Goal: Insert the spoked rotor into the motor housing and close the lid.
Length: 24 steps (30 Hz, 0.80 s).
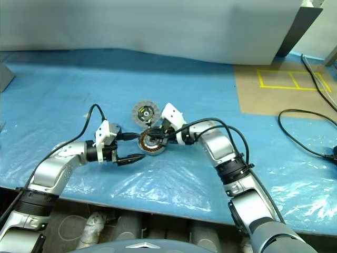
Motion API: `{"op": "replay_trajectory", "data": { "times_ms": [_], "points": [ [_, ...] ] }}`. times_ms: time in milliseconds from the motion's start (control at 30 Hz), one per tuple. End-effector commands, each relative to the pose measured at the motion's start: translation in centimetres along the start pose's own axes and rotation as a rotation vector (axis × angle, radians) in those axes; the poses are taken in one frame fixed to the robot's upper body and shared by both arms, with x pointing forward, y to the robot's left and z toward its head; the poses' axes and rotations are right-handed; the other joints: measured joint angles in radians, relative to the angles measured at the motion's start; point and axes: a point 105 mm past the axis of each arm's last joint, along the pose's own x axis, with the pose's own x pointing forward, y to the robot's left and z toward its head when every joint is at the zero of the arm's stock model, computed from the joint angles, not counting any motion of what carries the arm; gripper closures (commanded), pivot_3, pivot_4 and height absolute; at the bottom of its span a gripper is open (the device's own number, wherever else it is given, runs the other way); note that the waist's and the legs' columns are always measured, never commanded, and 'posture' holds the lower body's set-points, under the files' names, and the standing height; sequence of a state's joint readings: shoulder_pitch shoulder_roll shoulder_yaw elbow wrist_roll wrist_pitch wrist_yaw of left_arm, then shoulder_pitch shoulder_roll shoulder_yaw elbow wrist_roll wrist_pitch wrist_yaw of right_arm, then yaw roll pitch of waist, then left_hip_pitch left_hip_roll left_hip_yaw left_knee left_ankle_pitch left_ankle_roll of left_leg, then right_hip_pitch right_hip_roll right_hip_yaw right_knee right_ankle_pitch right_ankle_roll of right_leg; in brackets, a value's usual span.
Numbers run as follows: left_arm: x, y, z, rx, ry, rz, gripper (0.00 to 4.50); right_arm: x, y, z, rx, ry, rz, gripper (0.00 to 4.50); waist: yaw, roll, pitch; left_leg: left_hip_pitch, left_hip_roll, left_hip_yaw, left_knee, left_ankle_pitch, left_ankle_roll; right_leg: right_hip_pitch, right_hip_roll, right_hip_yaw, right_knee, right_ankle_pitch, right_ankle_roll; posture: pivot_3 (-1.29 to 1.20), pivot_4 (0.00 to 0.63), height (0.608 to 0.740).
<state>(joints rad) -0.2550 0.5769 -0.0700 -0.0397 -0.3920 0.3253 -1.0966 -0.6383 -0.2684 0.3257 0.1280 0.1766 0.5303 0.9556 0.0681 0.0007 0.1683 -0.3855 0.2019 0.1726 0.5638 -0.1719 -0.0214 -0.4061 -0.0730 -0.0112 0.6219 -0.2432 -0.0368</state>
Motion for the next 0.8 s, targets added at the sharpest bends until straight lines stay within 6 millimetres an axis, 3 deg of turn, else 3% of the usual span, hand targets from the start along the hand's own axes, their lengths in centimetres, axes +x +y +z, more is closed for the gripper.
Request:
{"op": "replay_trajectory", "data": {
  "times_ms": [33, 200, 333, 500, 700, 800],
  "points": [
    [-0.2, 0.0, 0.7, 0.025, -0.02, 0.01, 0.0, 0.2, 0.2, 0.7, -0.03, -0.023, 0.001, 4.49, 0.0, 0.0, 0.0, 0.0, 0.0, 0.0, 0.0, 0.0, 0.0, 0.0, 0.0, 0.0, 0.0, 0.0, 0.0, 0.0, 0.15, 0.74],
    [-0.2, -0.1, 0.7, 0.025, -0.021, 0.01, 0.0, 0.8, 0.1, 0.3, -0.022, -0.008, -0.006, 4.49, 0.0, 0.0, 0.0, 0.0, 0.0, 0.0, 0.0, 0.0, 0.0, 0.0, 0.0, 0.0, 0.0, 0.0, 0.0, 0.0, 0.15, 0.74],
    [-0.1, 0.0, 0.9, 0.028, -0.024, 0.011, 0.0, 1.6, -0.3, -3.2, -0.126, 0.153, -0.049, 4.49, 0.0, 0.0, 0.0, 0.0, 0.0, 0.0, 0.0, 0.0, 0.0, 0.0, 0.0, 0.0, 0.0, 0.0, 0.0, 0.0, 0.15, 0.74],
    [-0.1, 0.1, 1.0, 0.03, -0.024, 0.014, 0.0, 1.7, -0.6, -4.1, -0.081, 0.164, -0.07, 4.49, -0.003, 0.0, 0.0, 0.003, 0.0, 0.0, 0.0, 0.0, 0.0, 0.002, 0.0, 0.001, 0.001, 0.0, 0.0, 0.0, 0.15, 0.74],
    [0.0, -0.1, 1.0, 0.026, -0.024, 0.011, 0.0, 1.2, 0.2, -1.2, 0.071, 0.014, -0.003, 4.49, -0.001, 0.0, 0.0, 0.006, 0.0, 0.001, 0.0, 0.0, 0.0, 0.004, 0.0, 0.001, 0.001, 0.0, 0.0, 0.0, 0.15, 0.74],
    [0.1, -0.1, 1.0, 0.024, -0.025, 0.008, 0.0, 0.3, 0.6, 1.7, 0.151, -0.121, 0.055, 4.49, 0.0, 0.0, 0.0, 0.003, 0.0, 0.001, 0.0, 0.0, 0.0, 0.002, 0.0, 0.001, 0.0, 0.0, 0.0, 0.0, 0.15, 0.74]
  ]
}}
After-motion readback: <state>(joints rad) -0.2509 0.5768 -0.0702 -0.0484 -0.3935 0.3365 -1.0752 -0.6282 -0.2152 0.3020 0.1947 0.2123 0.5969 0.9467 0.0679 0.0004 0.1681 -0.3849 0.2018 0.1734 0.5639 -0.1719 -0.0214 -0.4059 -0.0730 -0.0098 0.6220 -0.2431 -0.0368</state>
